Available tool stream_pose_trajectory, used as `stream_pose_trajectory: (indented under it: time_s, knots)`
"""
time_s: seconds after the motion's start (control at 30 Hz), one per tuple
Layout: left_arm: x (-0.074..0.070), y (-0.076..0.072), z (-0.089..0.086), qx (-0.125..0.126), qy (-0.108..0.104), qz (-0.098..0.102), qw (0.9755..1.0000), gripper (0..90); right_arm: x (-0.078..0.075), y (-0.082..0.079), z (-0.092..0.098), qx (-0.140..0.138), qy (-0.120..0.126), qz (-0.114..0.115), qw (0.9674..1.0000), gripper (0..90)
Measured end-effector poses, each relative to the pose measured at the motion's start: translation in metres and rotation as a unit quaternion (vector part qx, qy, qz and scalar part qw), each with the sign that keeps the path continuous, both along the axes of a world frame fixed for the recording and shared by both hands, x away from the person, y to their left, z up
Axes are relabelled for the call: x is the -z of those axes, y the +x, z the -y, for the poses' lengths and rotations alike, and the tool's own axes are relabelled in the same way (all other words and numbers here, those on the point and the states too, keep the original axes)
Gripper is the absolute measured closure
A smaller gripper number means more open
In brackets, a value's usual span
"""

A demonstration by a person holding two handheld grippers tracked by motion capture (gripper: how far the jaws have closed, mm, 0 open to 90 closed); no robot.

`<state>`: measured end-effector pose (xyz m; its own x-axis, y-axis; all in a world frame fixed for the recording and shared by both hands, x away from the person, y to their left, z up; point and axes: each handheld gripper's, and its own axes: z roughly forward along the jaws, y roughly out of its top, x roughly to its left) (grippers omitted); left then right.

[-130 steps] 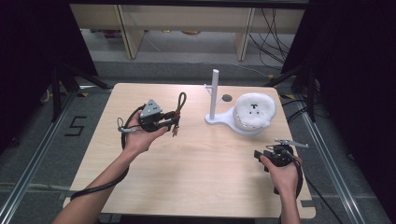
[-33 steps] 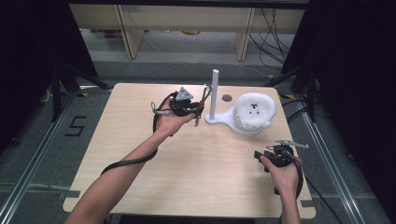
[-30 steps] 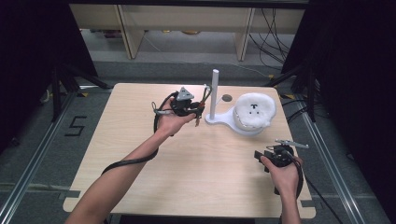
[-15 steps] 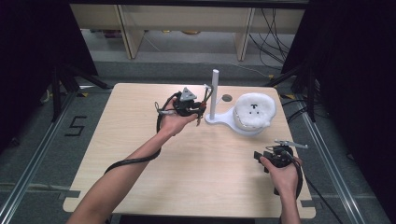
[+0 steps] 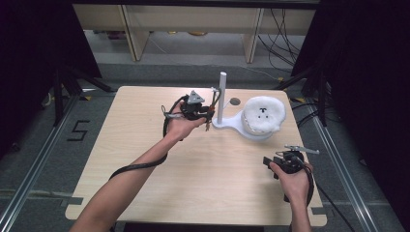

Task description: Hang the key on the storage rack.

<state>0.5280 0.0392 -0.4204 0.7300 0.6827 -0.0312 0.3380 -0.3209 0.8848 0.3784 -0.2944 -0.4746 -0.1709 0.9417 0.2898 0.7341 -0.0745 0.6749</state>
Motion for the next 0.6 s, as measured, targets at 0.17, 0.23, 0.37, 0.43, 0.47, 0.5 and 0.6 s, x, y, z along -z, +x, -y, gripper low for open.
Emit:
stream_pose_trajectory:
  time_s: [0.17, 0.23, 0.37, 0.43, 0.47, 0.5, 0.6]
  knots:
    - [0.001, -0.003, -0.001, 0.002, 0.001, -0.002, 1.0000, 62.6, -0.002, -0.001, -0.002, 0.007, 0.011, -0.013, 0.9998, 52.9]
    - [0.001, -0.004, -0.004, 0.007, 0.010, 0.001, 0.9999, 62.1, -0.002, -0.001, -0.001, 0.008, 0.008, -0.008, 0.9999, 52.9]
    - [-0.002, -0.010, -0.010, 0.007, 0.015, 0.005, 0.9999, 59.3, -0.002, -0.001, -0.001, 0.008, 0.008, -0.008, 0.9999, 52.9]
    - [-0.003, -0.016, -0.013, -0.006, 0.006, -0.012, 0.9999, 57.9, -0.003, -0.001, -0.001, 0.009, 0.009, -0.009, 0.9999, 52.9]
    - [-0.003, -0.016, -0.015, -0.003, 0.001, -0.009, 1.0000, 57.1, -0.002, -0.001, -0.001, 0.008, 0.008, -0.008, 0.9999, 52.9]
    - [-0.003, -0.016, -0.017, 0.000, 0.006, -0.006, 1.0000, 56.2, -0.002, -0.001, -0.001, 0.008, 0.007, -0.007, 0.9999, 52.9]
    - [-0.004, -0.018, -0.022, -0.001, 0.009, -0.001, 1.0000, 53.3, -0.002, -0.001, -0.002, 0.008, 0.006, -0.007, 0.9999, 52.8]
